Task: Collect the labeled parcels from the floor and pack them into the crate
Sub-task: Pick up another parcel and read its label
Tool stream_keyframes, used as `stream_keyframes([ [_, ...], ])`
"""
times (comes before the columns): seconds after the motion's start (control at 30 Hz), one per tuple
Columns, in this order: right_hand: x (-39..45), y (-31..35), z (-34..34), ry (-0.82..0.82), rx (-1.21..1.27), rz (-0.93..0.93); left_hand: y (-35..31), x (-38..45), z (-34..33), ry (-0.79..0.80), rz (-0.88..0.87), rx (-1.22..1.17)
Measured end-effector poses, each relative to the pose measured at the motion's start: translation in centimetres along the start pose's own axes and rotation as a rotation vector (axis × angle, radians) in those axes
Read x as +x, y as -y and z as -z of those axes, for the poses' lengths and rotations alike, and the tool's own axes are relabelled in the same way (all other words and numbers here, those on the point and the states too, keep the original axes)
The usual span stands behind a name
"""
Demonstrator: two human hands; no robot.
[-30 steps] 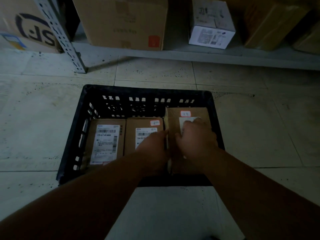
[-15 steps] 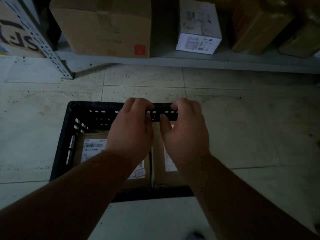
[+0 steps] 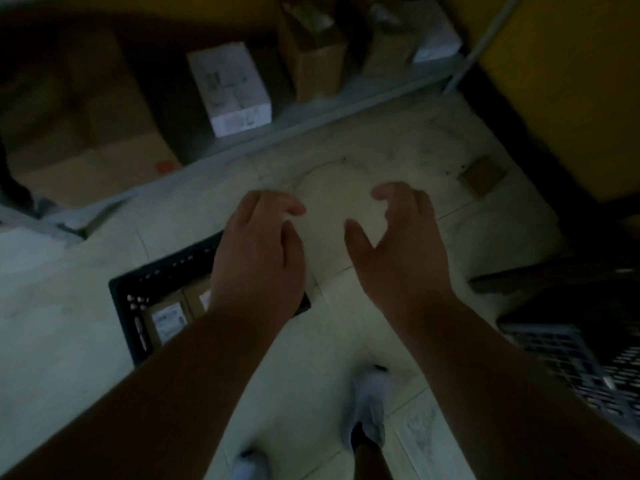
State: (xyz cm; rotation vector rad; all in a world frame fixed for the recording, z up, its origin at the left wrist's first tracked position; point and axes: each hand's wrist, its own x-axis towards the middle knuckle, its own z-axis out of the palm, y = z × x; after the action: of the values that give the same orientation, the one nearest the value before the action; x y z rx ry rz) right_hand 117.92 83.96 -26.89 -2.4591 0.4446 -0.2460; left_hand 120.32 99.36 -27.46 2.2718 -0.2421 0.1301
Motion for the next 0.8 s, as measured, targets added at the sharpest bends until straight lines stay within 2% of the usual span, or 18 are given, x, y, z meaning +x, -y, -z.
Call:
stream_keyframes([
  [0.17,1.2,-1.2,12.9,-0.117,0.028,-0.074,-12.5,2.5,-1.4,0.003,-0.186,-0.065],
  [0.37,5.6,-5.6,30.0,-0.259,0.018,-0.225,-28.4,5.1,-5.4,0.189,-0.407,-0.16],
  [0.47,9.1,-7.9,36.0,-0.297,0.006,-0.239,-33.4,8.0,-7.8,0.189,-0.469,-0.182],
  [0.63,15.4,-9.9,38.4,-0.293,0.032,-0.223,-36.5,13.5,-11.2,0.192,-0.413,-0.211],
  [0.8,22.9,-12.5,38.2,-0.287,0.008,-0.267,-38.0,22.7,-16.2,0.259,-0.482,-0.235],
])
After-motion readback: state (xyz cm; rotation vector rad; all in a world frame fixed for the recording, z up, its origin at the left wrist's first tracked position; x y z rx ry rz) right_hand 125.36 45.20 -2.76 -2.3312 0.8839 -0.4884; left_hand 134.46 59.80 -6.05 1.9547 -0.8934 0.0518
